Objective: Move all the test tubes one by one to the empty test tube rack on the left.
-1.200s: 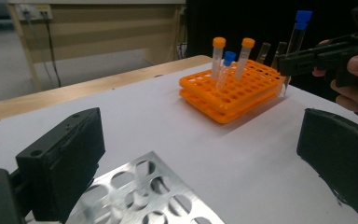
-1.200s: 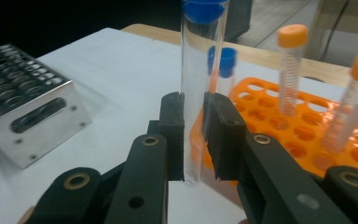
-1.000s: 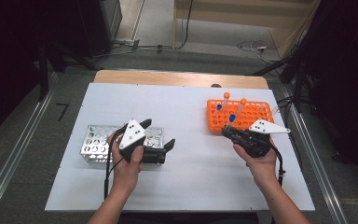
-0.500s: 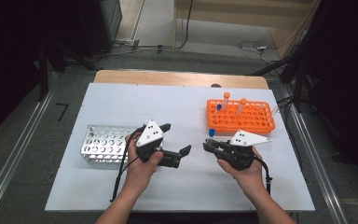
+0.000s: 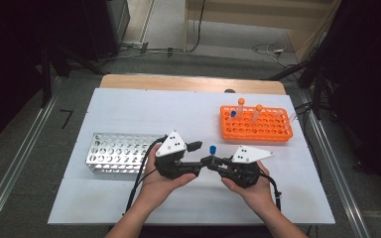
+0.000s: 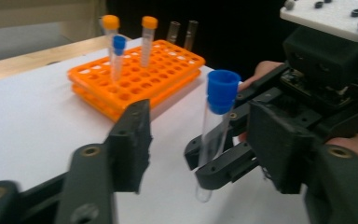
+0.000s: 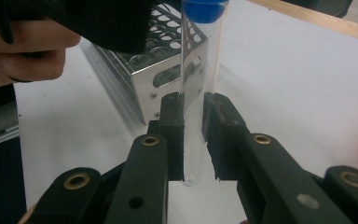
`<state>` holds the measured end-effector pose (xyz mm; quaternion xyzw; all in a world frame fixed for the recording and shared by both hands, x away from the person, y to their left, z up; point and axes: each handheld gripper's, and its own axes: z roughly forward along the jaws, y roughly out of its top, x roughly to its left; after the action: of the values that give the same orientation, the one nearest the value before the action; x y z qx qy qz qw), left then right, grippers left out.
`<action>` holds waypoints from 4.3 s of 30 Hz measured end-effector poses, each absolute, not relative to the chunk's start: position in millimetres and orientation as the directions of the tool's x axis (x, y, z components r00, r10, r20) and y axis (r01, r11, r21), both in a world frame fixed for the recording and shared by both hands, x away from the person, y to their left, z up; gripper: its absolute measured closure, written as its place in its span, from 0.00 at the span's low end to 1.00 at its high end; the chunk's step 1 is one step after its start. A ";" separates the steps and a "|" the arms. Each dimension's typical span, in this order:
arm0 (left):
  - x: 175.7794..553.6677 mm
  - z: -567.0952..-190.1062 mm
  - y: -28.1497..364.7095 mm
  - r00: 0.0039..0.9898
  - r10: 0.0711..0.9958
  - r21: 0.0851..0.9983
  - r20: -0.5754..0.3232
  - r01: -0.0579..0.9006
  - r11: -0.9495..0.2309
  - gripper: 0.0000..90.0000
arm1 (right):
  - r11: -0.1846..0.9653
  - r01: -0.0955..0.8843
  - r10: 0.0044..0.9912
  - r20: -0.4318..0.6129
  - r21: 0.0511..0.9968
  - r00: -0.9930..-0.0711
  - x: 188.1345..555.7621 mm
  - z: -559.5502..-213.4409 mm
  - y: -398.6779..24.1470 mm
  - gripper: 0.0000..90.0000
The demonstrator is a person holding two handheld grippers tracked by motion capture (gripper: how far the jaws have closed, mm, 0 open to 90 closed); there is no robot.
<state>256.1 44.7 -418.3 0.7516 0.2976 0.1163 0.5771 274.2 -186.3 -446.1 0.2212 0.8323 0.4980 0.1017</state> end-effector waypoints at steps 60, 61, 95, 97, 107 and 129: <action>297.5 -400.9 126.8 0.633 0.766 0.951 -0.111 0.290 -0.102 0.85 | 0.277 0.349 0.603 0.121 0.895 -0.789 301.5 -450.4 -296.2 0.00; 298.2 -401.2 128.6 0.626 0.773 0.951 -0.109 0.292 -0.102 0.85 | 0.282 0.345 0.604 0.114 0.895 -0.789 301.0 -450.4 -295.3 0.00; 314.3 -435.3 119.2 0.581 0.813 0.890 -0.041 0.391 -0.235 0.84 | 0.300 0.350 0.623 0.095 0.887 -0.776 301.0 -454.5 -292.5 0.00; 315.1 -436.8 117.8 0.579 0.814 0.879 -0.051 0.412 -0.239 0.82 | 0.302 0.350 0.624 0.093 0.887 -0.776 301.5 -455.3 -292.2 0.00; 313.1 -434.2 123.5 0.583 0.802 0.883 -0.127 0.435 -0.177 0.57 | 0.303 0.349 0.619 0.095 0.887 -0.779 301.9 -455.7 -290.7 0.00; 253.9 -440.3 153.3 0.658 0.716 0.932 -0.233 0.362 -0.029 0.00 | 0.224 0.373 0.673 0.134 0.901 -0.728 348.3 -450.9 -258.7 0.17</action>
<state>253.9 153.3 -440.3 0.7009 0.3845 0.1525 0.5810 348.3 -258.7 -450.9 0.3399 0.7689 0.5222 0.1437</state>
